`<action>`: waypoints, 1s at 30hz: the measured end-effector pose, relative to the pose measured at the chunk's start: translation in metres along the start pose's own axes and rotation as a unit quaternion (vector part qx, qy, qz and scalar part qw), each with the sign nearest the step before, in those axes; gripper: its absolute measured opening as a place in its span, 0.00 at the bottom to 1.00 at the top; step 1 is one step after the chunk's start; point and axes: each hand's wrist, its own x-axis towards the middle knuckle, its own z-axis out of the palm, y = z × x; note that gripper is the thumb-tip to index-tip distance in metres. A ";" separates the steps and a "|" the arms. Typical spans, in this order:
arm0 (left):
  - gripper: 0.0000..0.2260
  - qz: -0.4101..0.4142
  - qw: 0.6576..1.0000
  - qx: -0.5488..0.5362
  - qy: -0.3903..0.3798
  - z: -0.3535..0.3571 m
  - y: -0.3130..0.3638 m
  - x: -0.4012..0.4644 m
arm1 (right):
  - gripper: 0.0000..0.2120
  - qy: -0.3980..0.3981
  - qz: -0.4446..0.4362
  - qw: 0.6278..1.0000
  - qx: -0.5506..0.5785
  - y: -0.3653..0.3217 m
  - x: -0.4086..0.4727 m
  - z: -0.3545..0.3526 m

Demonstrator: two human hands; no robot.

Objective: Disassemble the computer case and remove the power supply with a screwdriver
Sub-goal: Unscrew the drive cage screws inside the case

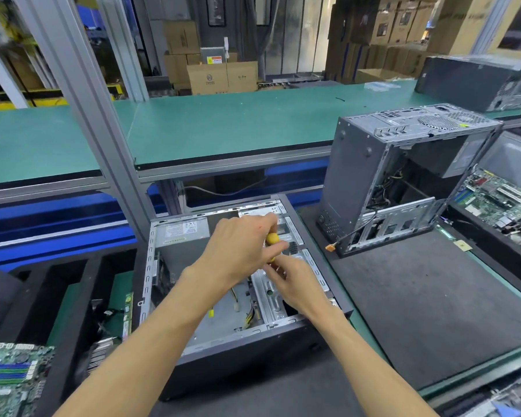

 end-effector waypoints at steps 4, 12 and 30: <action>0.14 0.054 0.998 -0.016 -0.009 0.003 -0.002 0.001 | 0.17 -0.002 0.015 1.000 0.000 0.000 -0.001 0.001; 0.12 0.055 0.998 -0.016 -0.001 0.001 0.000 0.010 | 0.16 -0.043 0.048 0.998 -0.015 -0.006 -0.001 -0.002; 0.12 0.091 0.990 -0.107 0.027 0.016 -0.004 0.012 | 0.16 -0.080 0.086 0.993 -0.020 -0.020 -0.003 -0.013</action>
